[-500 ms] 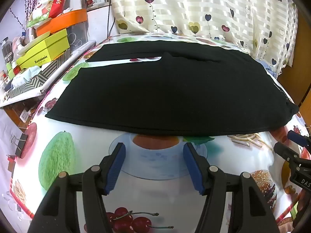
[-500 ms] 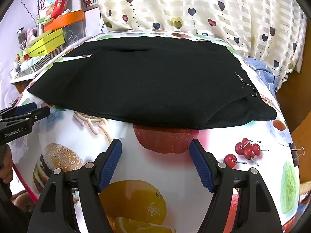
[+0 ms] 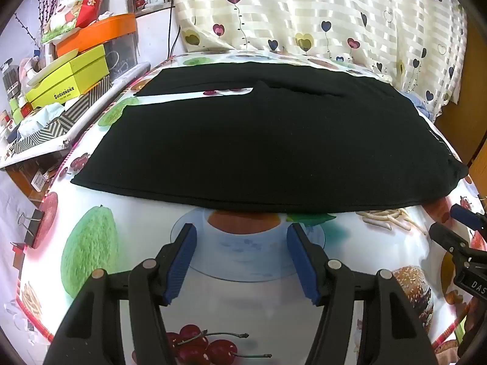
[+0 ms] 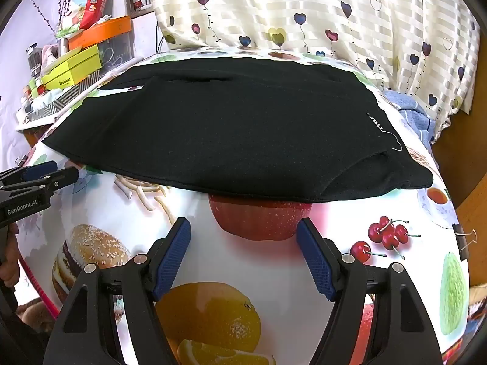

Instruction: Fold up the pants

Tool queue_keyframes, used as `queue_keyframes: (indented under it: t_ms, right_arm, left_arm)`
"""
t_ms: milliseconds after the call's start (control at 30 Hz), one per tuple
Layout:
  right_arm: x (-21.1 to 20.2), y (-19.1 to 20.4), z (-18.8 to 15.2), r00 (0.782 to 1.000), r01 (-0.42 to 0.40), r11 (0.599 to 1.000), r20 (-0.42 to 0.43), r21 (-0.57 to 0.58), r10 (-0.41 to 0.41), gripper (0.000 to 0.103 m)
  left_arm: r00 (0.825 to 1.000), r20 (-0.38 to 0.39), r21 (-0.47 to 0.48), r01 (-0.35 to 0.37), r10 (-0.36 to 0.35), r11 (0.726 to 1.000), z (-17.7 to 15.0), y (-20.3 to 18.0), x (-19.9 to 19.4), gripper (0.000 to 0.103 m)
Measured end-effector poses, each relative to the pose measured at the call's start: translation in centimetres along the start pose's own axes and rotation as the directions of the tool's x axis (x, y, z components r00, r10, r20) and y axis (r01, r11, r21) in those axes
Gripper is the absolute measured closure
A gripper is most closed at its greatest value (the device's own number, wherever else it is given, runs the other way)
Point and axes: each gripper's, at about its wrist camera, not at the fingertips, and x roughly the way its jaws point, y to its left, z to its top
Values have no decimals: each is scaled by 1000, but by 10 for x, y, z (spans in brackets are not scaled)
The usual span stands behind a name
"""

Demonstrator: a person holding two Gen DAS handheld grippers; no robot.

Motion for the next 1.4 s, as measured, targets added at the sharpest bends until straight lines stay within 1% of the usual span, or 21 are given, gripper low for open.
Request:
queue_keyframes:
  t_ms: [1400]
  right_arm:
    - [1,1,0,1000,4,1000,-5,3,-4,31]
  left_arm:
    - [1000,-5,4,-3,3,1000,2,2,2,39]
